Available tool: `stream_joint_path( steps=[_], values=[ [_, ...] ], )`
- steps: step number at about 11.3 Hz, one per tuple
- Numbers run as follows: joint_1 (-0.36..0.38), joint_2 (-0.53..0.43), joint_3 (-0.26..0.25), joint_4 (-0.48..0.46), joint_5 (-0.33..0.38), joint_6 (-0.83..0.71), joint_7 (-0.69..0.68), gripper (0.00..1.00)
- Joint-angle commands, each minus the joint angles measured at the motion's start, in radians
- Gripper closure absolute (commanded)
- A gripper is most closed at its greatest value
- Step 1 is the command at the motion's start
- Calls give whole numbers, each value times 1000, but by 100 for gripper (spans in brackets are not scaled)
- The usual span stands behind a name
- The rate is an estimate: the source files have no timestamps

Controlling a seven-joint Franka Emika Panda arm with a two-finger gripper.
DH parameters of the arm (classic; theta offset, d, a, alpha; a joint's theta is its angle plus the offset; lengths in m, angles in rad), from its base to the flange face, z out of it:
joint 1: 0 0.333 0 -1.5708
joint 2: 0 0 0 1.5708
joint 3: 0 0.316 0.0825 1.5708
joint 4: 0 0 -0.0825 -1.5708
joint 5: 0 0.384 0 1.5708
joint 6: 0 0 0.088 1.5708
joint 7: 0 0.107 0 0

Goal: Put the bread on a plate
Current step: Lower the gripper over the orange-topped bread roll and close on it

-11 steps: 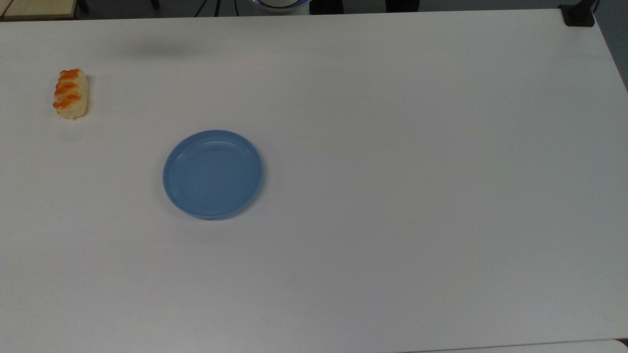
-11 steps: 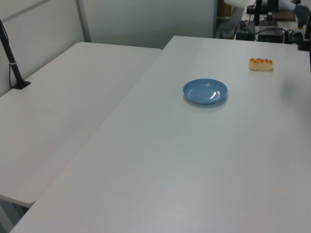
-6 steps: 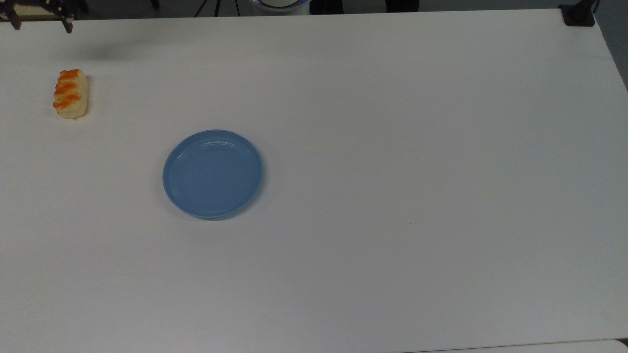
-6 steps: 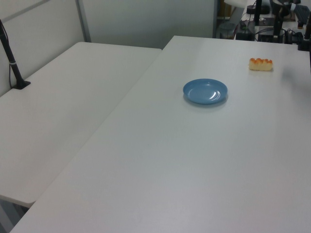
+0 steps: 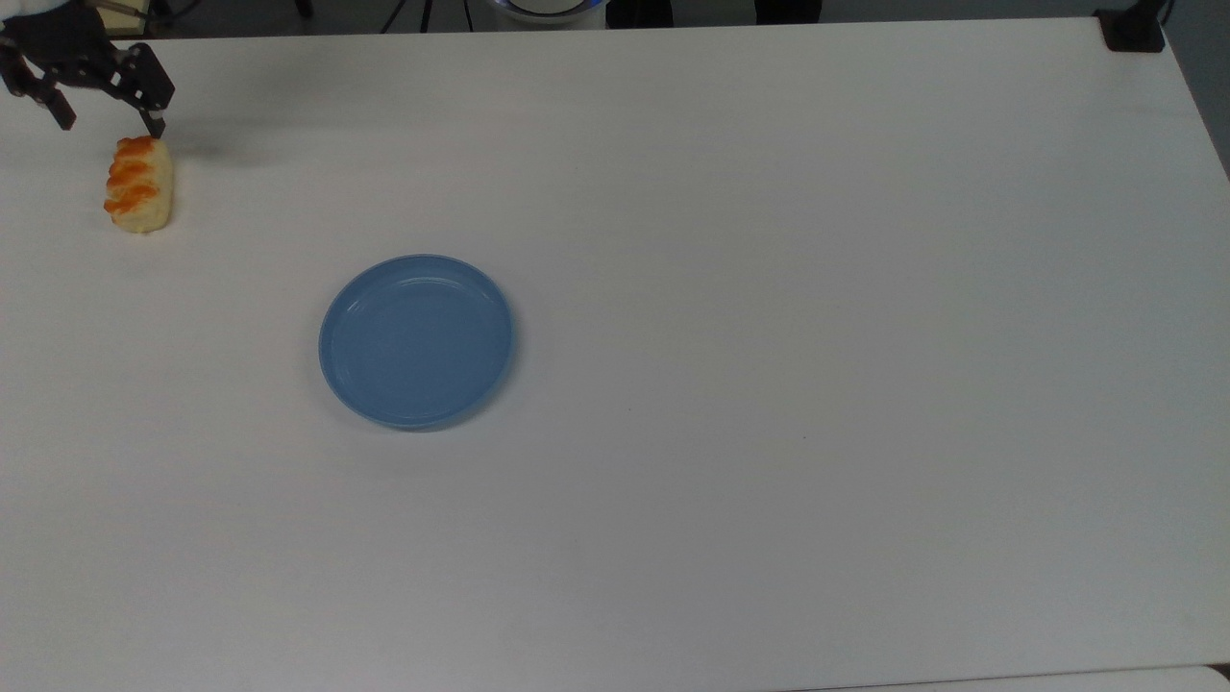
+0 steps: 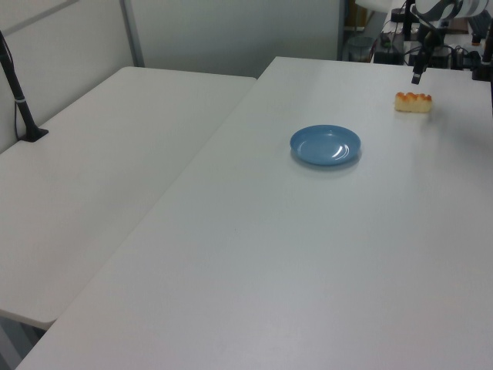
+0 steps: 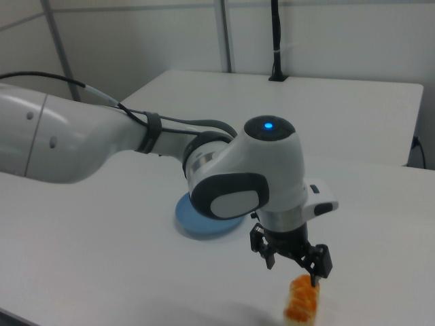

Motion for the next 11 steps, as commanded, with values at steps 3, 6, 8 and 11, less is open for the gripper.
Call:
stream_joint_path(
  steps=[3, 6, 8, 11],
  values=[
    [0, 73, 1, 8, 41, 51, -11, 0],
    [-5, 116, 3, 7, 41, 105, -14, 0],
    [-14, 137, 3, 4, 41, 122, -24, 0],
    [-17, 157, 6, 4, 40, 125, -27, 0]
  ],
)
